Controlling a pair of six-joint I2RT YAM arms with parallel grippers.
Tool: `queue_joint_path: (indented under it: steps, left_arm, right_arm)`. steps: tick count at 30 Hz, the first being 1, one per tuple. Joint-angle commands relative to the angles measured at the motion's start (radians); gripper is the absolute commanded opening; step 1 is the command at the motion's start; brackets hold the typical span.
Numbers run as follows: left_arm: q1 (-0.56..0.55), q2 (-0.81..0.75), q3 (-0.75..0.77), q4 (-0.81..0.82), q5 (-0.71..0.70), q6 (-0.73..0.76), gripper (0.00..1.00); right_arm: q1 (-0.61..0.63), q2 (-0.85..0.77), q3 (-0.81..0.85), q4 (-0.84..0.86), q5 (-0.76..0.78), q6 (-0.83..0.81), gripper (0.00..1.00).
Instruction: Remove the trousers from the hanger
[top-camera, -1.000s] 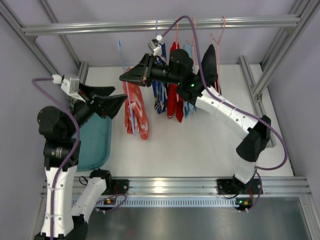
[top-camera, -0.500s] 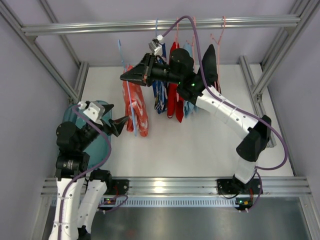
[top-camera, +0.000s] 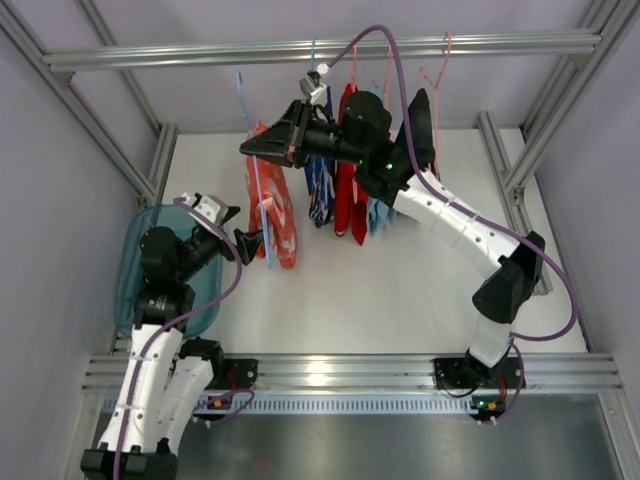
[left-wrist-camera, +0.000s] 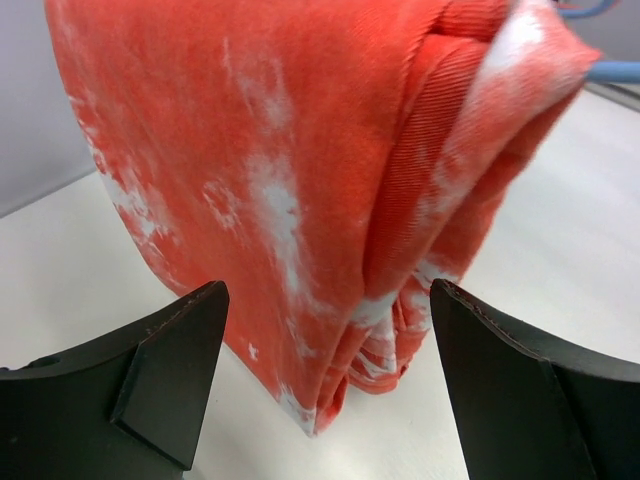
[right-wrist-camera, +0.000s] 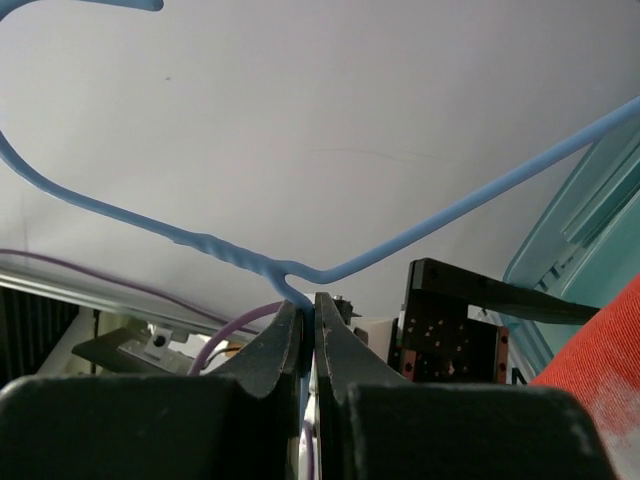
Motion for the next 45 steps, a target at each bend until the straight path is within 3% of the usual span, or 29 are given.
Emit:
queue_joint_path:
  steps: [1,5,7,14,23,27,37,45]
  left_arm:
    - [-0.010,0.016,-0.028,0.238,-0.025,-0.091,0.88]
    - [-0.050,0.078,-0.025,0.309,-0.068,-0.135,0.88]
    - [-0.089,0.094,-0.020,0.317,-0.076,-0.124,0.92]
    - [-0.174,0.088,-0.031,0.329,-0.180,-0.066,0.90]
    - [-0.171,-0.013,-0.017,0.041,-0.221,0.163,0.87]
    - [-0.168,-0.055,-0.068,-0.004,-0.234,0.253,0.87]
    - [-0.166,-0.046,-0.212,0.086,-0.217,0.433,0.88]
    - [-0.156,0.011,-0.267,0.249,-0.254,0.427,0.88]
  right_arm:
    - [0.000,-0.071,0.118,0.176,0.007,0.002,0.00]
    - [0.001,-0.070,0.127,0.170,0.007,0.000,0.00]
    - [0.004,-0.071,0.127,0.175,0.007,-0.005,0.00]
    - [0.009,-0.074,0.133,0.161,0.014,-0.028,0.00]
    - [0.000,-0.083,0.130,0.149,0.010,-0.038,0.00]
    - [0.000,-0.084,0.127,0.160,0.012,-0.028,0.00]
    - [-0.002,-0.092,0.152,0.147,0.018,-0.032,0.00]
    - [-0.005,-0.103,0.141,0.147,0.018,-0.020,0.00]
